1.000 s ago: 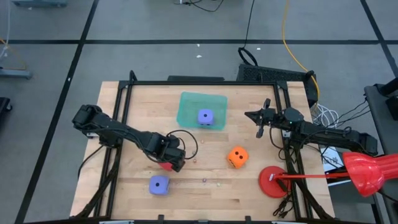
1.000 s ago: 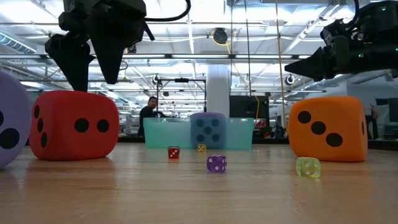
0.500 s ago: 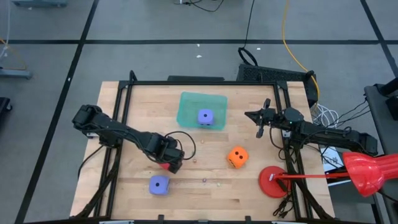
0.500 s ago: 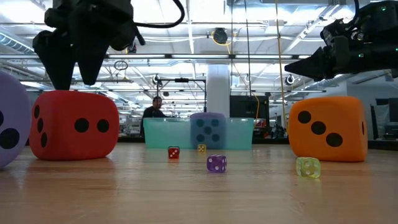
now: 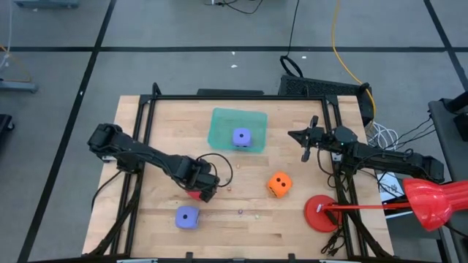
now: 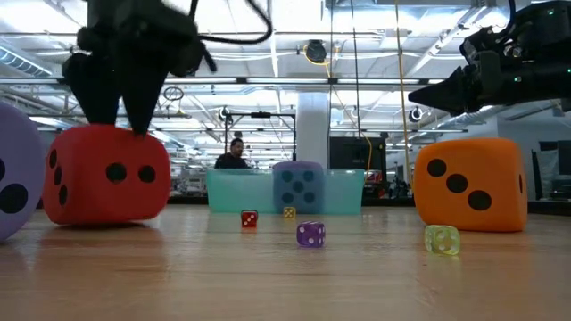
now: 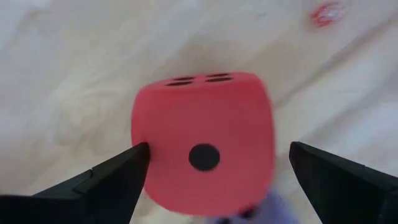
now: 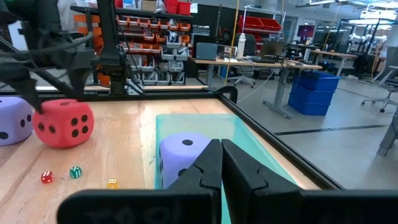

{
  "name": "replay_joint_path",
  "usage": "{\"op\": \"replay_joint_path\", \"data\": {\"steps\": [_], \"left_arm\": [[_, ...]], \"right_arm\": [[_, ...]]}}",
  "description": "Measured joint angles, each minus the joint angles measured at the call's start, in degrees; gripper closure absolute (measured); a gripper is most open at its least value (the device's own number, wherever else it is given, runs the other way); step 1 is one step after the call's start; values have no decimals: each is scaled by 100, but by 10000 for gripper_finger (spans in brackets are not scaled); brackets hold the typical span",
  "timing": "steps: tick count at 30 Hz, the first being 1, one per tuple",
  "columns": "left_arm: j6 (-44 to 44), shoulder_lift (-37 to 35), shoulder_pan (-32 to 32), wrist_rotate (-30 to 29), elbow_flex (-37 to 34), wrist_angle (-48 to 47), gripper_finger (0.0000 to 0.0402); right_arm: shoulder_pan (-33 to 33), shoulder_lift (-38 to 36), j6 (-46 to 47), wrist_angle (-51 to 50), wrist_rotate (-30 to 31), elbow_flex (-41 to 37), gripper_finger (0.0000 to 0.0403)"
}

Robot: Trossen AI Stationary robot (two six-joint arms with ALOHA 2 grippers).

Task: Pick & Place Dice
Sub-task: Put the large red dice into the blue bin

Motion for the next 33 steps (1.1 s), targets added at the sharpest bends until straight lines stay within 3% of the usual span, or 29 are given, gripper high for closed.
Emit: {"op": "replay_joint_path", "data": {"steps": [23,33], "left_arm": [[5,333,152,6,-54,-285,2],[-103,667,-26,237,-365,124,2]], "right_arm": [[9,79,22,46,-2,-2,403],[9,99,-4,50,1,-2,403]]}}
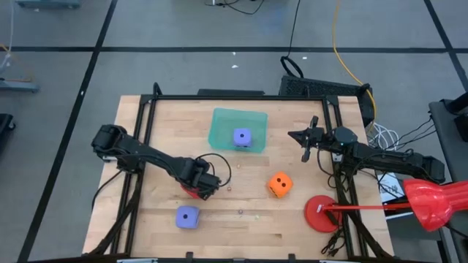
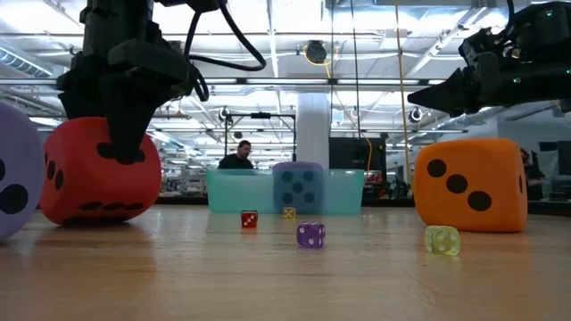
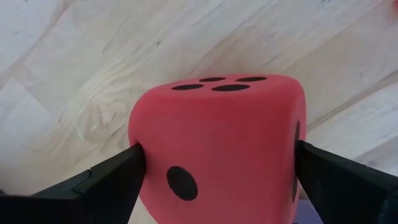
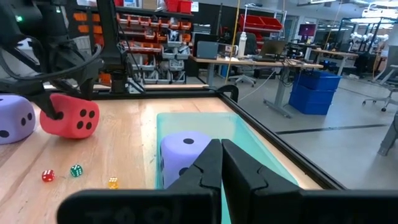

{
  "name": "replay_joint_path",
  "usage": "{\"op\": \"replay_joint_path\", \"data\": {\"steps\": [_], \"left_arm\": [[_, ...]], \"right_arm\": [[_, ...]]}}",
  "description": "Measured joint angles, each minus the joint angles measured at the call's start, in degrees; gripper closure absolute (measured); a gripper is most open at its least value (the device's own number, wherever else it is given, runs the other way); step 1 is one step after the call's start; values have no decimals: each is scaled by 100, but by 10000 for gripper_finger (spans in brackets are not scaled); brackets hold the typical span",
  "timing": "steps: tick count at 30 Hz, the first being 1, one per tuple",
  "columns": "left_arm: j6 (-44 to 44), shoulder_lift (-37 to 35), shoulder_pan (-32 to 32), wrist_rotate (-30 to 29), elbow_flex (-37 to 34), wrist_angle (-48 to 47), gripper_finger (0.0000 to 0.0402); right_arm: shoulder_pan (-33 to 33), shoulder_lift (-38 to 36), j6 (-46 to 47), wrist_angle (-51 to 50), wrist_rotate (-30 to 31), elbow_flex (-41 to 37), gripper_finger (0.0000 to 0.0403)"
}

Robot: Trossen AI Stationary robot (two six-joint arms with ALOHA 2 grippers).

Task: Pick & Place Dice
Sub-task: Put the large red dice into the blue bin

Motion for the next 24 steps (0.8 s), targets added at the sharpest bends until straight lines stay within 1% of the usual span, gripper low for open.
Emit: {"op": "replay_joint_path", "data": {"steps": [7,12,16,19,24], "left_arm": [[1,9,4,0,0,41,1],[-36,9,-4,-119,0,35,2],[-34,-29,-4,-139,72,-122,2],[-23,-155,-36,-327,135,-203,2],[-182,-603,-85,-664,130,-173,3]], "right_arm": [[2,26,41,-1,1,0,403],[2,26,38,-2,1,0,403],[2,26,32,-2,0,0,403],[2,28,28,0,1,0,403],[2,32,37,0,0,0,403]]}}
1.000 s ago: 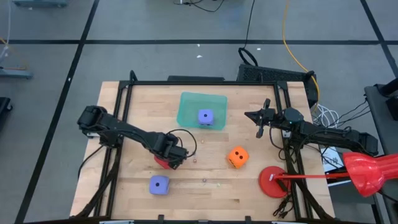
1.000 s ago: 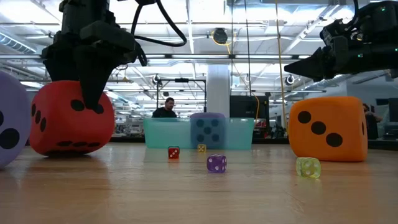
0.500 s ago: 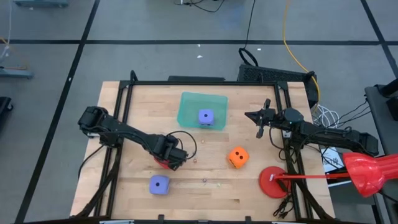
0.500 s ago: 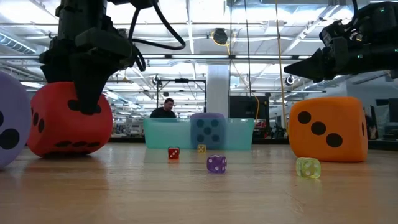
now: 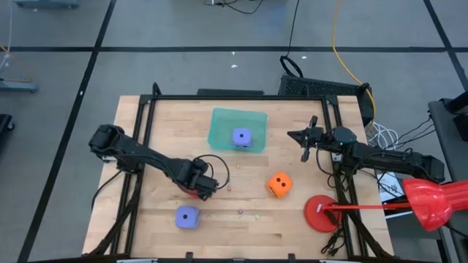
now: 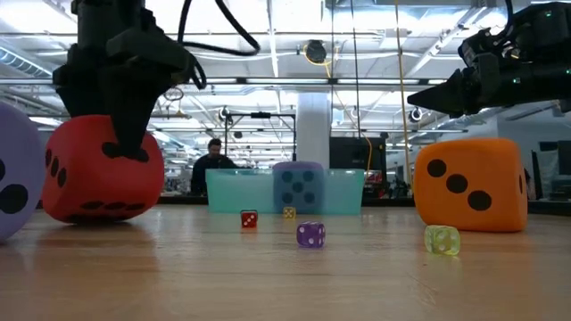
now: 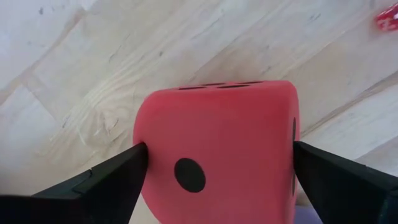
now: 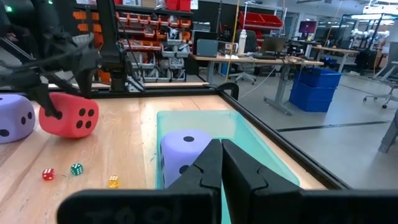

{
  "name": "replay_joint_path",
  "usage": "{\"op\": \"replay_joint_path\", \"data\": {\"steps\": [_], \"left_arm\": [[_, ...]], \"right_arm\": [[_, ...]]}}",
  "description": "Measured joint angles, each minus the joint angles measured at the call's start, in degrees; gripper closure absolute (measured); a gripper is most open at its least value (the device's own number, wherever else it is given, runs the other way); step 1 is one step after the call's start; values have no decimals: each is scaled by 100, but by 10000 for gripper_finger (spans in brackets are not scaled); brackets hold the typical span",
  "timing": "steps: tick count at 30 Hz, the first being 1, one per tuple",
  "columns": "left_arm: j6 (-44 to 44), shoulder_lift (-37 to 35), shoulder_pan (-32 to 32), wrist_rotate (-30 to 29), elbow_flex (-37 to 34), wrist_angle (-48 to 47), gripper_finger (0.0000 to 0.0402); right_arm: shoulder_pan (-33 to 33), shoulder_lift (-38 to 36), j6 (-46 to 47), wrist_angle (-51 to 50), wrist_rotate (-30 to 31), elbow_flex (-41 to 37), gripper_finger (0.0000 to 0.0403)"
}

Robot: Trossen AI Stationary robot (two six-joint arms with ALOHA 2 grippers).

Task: Pick & Place Dice
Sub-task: Put the large red dice into the blue bin

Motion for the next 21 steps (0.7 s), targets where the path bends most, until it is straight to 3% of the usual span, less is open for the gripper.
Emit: {"op": "replay_joint_path", "data": {"steps": [14,21], "left_arm": [[-322,-39,-163,-215,23,-130,3],[-44,332,-107,223,52,-33,2]], "right_arm": [[0,1,4,92,-5,0,403],[2,-1,4,87,-148,0,403]]}}
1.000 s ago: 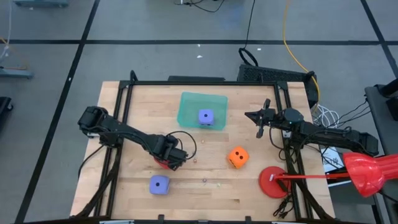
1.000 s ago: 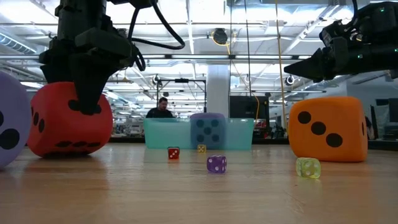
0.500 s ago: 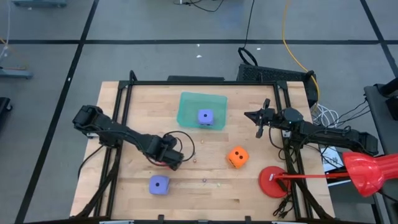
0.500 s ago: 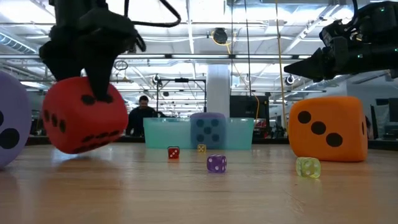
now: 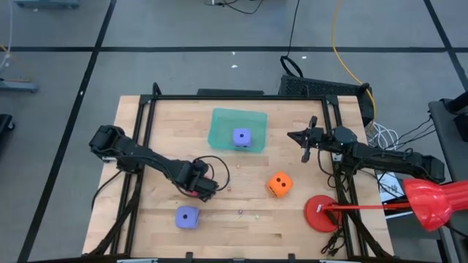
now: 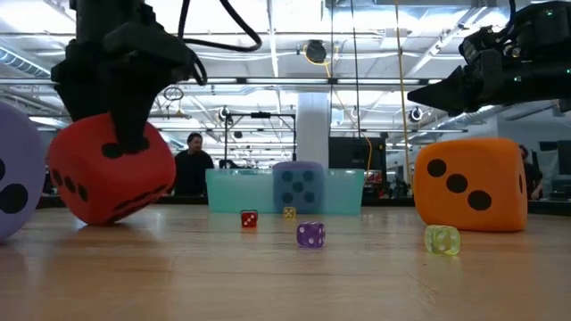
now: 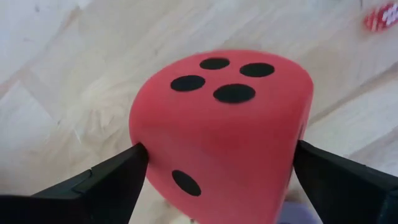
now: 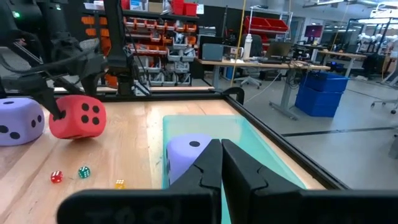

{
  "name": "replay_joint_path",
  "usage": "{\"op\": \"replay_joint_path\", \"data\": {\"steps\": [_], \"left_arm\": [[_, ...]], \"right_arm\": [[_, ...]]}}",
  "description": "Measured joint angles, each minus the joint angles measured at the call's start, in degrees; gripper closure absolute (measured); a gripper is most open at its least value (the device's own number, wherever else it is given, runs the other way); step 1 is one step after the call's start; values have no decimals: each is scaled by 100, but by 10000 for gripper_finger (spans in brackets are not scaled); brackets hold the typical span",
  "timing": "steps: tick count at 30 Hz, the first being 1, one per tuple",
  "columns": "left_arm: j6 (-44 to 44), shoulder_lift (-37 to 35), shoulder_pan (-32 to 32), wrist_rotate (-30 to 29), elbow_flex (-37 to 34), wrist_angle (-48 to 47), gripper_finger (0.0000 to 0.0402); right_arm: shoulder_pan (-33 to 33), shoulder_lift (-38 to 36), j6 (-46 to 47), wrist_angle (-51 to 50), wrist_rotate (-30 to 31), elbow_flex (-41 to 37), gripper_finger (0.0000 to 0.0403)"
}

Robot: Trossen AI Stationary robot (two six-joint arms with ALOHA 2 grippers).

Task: Pick & Place Dice
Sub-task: Put the large red dice into the blue bin

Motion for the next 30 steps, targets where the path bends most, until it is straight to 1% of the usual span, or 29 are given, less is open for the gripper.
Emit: {"op": "replay_joint_path", "data": {"steps": [4,10,13,19,25,30], "left_arm": [[404,278,239,69,31,183,2],[519,439,442,187,48,299,1],[539,443,441,139,48,324,1],[423,443,440,131,40,356,1],[223,436,373,103,-133,594,1],[52,397,349,-103,-230,723,1]], "right_arm": [[0,2,2,16,-2,0,403],[0,13,26,-44,-2,0,403],[0,13,44,-28,-1,0,403],[0,13,45,-26,-2,0,403],[0,13,46,-26,-2,0,403],[0,11,46,0,-2,0,403]]}}
